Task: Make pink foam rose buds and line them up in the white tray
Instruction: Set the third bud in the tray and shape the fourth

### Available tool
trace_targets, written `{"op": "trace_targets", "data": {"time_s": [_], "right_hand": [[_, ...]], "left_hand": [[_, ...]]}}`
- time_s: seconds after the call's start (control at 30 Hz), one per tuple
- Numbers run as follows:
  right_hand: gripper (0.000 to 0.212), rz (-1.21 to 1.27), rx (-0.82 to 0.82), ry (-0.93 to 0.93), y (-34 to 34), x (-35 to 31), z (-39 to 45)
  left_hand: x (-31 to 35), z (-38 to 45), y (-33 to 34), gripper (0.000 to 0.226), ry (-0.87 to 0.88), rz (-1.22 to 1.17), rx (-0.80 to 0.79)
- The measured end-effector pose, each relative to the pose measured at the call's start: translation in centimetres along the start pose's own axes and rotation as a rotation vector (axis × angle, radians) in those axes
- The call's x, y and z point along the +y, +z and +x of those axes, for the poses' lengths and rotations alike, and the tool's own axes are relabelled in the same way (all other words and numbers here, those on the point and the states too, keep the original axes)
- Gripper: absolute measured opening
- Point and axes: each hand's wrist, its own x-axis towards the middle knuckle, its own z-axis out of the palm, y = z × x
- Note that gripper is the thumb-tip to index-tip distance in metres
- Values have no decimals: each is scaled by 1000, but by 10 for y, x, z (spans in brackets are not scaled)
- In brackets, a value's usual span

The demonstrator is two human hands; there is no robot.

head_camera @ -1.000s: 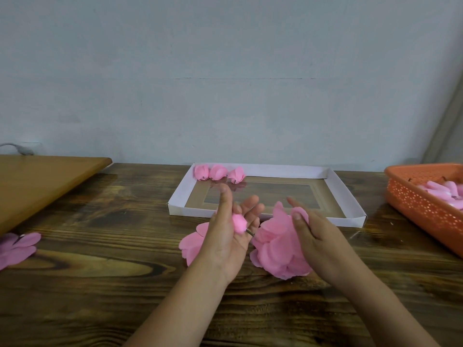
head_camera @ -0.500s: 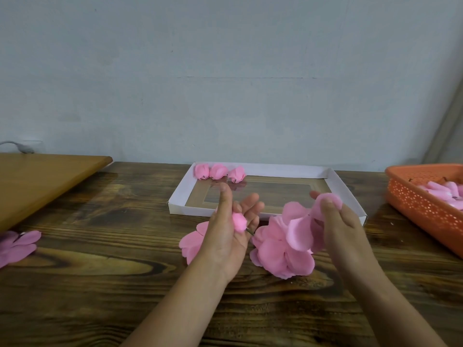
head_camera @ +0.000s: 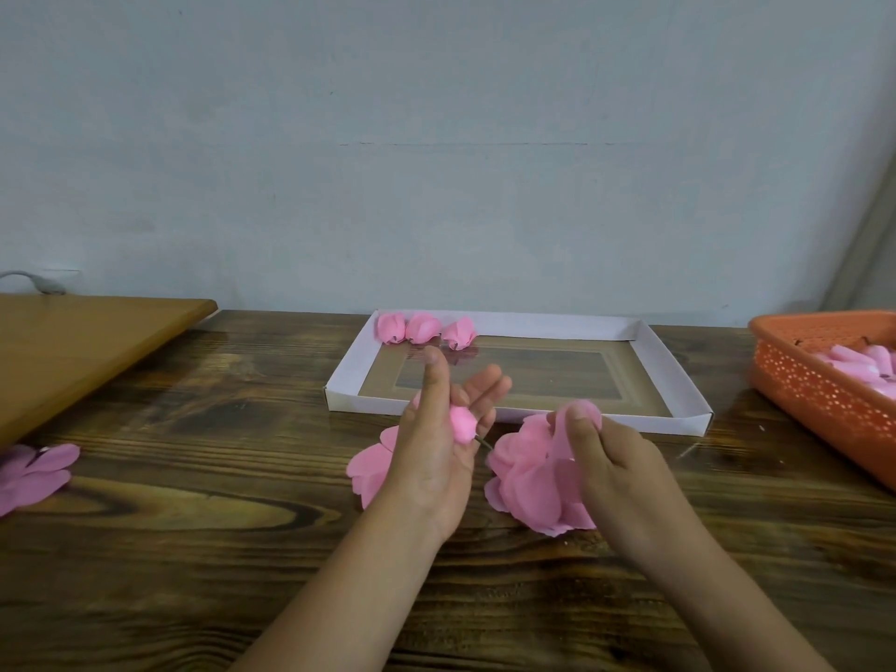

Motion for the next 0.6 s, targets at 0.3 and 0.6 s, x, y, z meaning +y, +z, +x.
{"op": "trace_targets", "data": {"time_s": [0.3, 0.6], "right_hand": [[47, 76, -35, -5, 8, -5, -7], [42, 355, -206, 401, 18, -9, -9]], "left_hand": [[-2, -2, 2, 49, 46, 85, -26], [-5, -12, 3, 61, 90, 339, -138]]}}
